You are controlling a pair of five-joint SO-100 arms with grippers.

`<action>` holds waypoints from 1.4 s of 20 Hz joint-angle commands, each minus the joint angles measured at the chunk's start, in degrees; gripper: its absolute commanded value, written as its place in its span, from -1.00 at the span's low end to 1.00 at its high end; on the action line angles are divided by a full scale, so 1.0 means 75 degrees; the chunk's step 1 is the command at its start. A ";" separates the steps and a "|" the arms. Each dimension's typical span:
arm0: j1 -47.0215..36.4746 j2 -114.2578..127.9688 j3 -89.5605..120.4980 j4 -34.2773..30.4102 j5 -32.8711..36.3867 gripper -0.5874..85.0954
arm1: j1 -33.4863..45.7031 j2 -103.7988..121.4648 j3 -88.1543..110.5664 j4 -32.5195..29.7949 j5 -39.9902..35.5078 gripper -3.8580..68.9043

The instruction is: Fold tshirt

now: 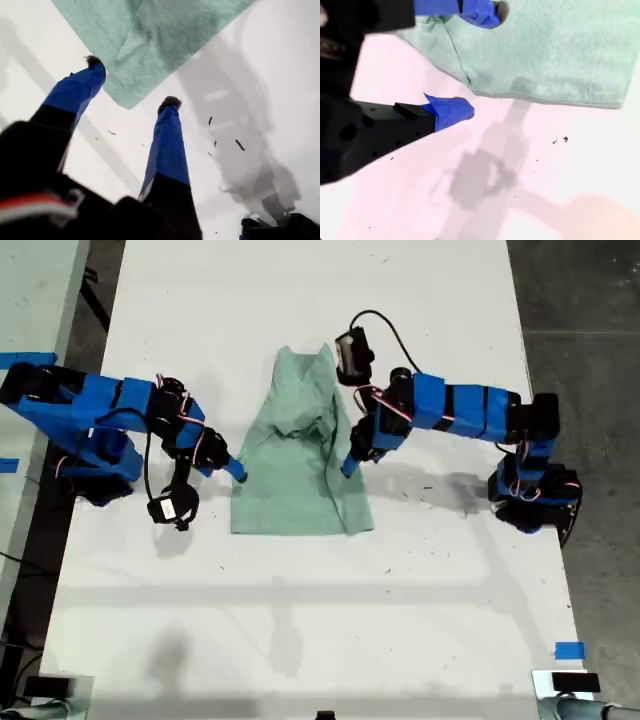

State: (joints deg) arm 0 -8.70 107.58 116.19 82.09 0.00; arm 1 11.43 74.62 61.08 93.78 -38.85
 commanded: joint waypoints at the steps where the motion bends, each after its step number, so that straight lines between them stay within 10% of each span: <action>1: 0.0070 -0.0223 -0.0457 0.0047 0.0035 -0.38 | 0.0105 0.0609 -0.0035 0.0000 -0.0117 -0.20; 16: -0.0234 -0.2695 -0.0223 -0.2062 0.0117 -0.37 | 0.0082 0.0727 0.0410 -0.0047 -0.0094 -0.24; 22: -0.0387 -0.2520 0.0422 -0.2707 0.0082 -0.98 | 0.0105 0.0844 0.0785 -0.0176 -0.0094 -0.24; 28: -0.0410 -0.2238 0.0645 -0.2930 0.0117 -0.98 | 0.0105 0.0937 0.1008 -0.0270 -0.0059 -0.24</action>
State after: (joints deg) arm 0 -10.99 86.75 121.20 60.82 0.70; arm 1 11.60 75.59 68.73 93.08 -39.46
